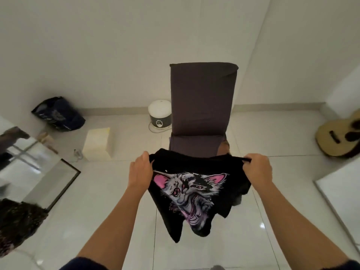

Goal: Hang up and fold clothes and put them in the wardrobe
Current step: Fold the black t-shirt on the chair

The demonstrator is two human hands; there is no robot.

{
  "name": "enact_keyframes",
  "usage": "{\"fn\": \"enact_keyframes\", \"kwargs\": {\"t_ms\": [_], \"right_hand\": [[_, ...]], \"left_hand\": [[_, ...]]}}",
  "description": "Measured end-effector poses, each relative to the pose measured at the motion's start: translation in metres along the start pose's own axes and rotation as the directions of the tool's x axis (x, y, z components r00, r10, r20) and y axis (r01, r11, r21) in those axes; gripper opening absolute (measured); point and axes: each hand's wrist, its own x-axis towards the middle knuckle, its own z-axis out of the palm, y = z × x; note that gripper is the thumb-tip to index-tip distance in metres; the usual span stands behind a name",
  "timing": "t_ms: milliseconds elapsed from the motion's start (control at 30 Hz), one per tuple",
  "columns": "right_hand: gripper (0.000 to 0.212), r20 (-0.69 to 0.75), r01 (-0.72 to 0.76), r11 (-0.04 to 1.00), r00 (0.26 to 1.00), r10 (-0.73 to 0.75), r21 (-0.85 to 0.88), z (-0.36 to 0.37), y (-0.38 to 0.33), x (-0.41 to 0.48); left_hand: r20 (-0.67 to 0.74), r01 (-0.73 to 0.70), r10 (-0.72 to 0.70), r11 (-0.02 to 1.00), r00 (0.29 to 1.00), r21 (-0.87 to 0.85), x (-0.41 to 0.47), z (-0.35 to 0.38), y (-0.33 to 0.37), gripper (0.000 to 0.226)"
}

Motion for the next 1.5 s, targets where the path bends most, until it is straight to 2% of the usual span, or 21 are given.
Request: {"fn": "enact_keyframes", "kwargs": {"t_ms": [67,100,167,233,300,367,433,500,567,833,1067,1167,1267,1333,1367,1433,1500], "right_hand": [[0.025,-0.101,-0.071,0.997,0.993,0.066,-0.042,0.0,0.016,0.005],[0.026,-0.134,-0.112,0.994,0.985,0.111,0.004,0.001,0.022,0.008],[0.025,-0.148,-0.217,0.947,0.955,0.255,0.235,0.003,0.03,0.021],[0.021,-0.081,-0.304,0.802,0.914,0.399,0.514,0.009,0.032,0.041],[0.017,-0.037,-0.34,0.67,0.876,0.481,0.66,0.023,0.035,0.078],[0.017,-0.075,-0.312,0.695,0.881,0.467,0.648,0.038,0.034,0.108],[0.022,-0.125,-0.296,0.769,0.891,0.436,0.566,0.054,0.031,0.152],[0.026,-0.163,-0.281,0.824,0.9,0.405,0.493,0.069,0.028,0.195],[0.026,-0.162,-0.289,0.832,0.9,0.405,0.473,0.086,0.028,0.232],[0.024,-0.08,-0.311,0.88,0.929,0.361,0.36,0.214,0.061,0.357],[0.019,-0.025,-0.327,0.892,0.936,0.352,0.311,0.306,0.091,0.397],[0.016,-0.008,-0.366,0.87,0.921,0.391,0.332,0.33,0.095,0.404],[0.022,-0.017,-0.353,0.849,0.921,0.39,0.393,0.349,0.098,0.399],[0.035,-0.015,-0.291,0.852,0.944,0.33,0.436,0.354,0.099,0.384],[0.04,-0.013,-0.263,0.864,0.955,0.297,0.429,0.353,0.1,0.374],[0.042,-0.012,-0.235,0.896,0.966,0.259,0.377,0.349,0.108,0.347],[0.038,-0.008,-0.208,0.93,0.975,0.221,0.302,0.347,0.123,0.317]], "left_hand": [[0.007,-0.001,0.001,1.0,1.0,0.004,0.015,0.01,0.009,0.008],[0.015,-0.002,0.002,1.0,1.0,0.025,0.021,0.015,0.012,0.004],[0.018,-0.042,0.04,0.992,0.999,0.118,0.037,0.025,0.021,0.016],[-0.027,-0.04,0.044,0.991,0.999,0.13,0.052,0.034,0.029,0.017],[-0.009,0.049,-0.048,0.999,0.999,0.016,0.081,0.047,0.039,0.019],[0.033,0.199,-0.196,0.963,0.98,-0.179,0.105,0.056,0.048,0.023],[0.06,0.308,-0.304,0.906,0.951,-0.291,0.142,0.074,0.058,0.026],[0.064,0.381,-0.386,0.846,0.92,-0.374,0.178,0.097,0.062,0.024],[0.075,0.411,-0.423,0.799,0.903,-0.44,0.209,0.122,0.062,0.023],[0.084,0.493,-0.498,0.795,0.863,-0.354,0.302,0.244,0.039,0.022],[0.138,0.619,-0.619,0.689,0.773,-0.376,0.33,0.329,0.009,0.016],[0.107,0.626,-0.646,0.667,0.756,-0.403,0.342,0.351,0.013,0.014],[0.094,0.591,-0.629,0.655,0.772,-0.47,0.341,0.373,0.025,0.041],[0.094,0.492,-0.54,0.664,0.836,-0.563,0.325,0.387,0.031,0.051],[0.066,0.437,-0.49,0.7,0.869,-0.565,0.314,0.393,0.031,0.052],[0.001,0.361,-0.411,0.8,0.912,-0.48,0.286,0.404,0.024,0.049],[-0.013,0.35,-0.38,0.864,0.925,-0.363,0.257,0.411,0.013,0.043]]}}
